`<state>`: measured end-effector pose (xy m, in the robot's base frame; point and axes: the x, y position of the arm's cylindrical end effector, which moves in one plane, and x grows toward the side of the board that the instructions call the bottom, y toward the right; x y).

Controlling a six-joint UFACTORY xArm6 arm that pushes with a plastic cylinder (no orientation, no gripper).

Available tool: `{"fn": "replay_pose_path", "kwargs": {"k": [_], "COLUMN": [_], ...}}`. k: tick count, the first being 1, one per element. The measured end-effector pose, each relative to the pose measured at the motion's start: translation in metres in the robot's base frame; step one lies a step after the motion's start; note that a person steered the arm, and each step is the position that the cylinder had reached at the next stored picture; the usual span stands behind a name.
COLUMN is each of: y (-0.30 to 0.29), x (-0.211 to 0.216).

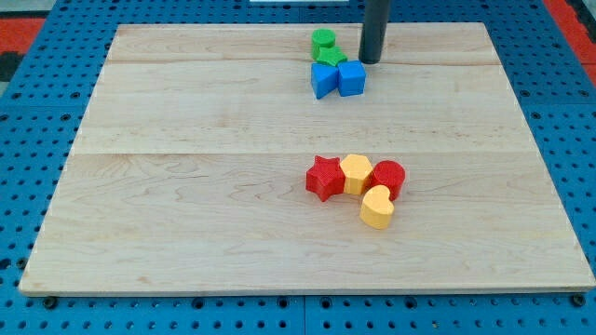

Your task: Adjust the green star to the bottom of the green circle

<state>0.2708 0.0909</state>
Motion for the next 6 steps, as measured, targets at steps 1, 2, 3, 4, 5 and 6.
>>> {"fn": "replay_pose_path", "kwargs": {"k": [1, 2, 3, 4, 5, 6], "y": [-0.02, -0.0211, -0.0211, -0.0251, -0.029, -0.0281], "x": [0.0004, 0.0004, 0.0003, -0.0005, -0.0059, -0.0088]}}
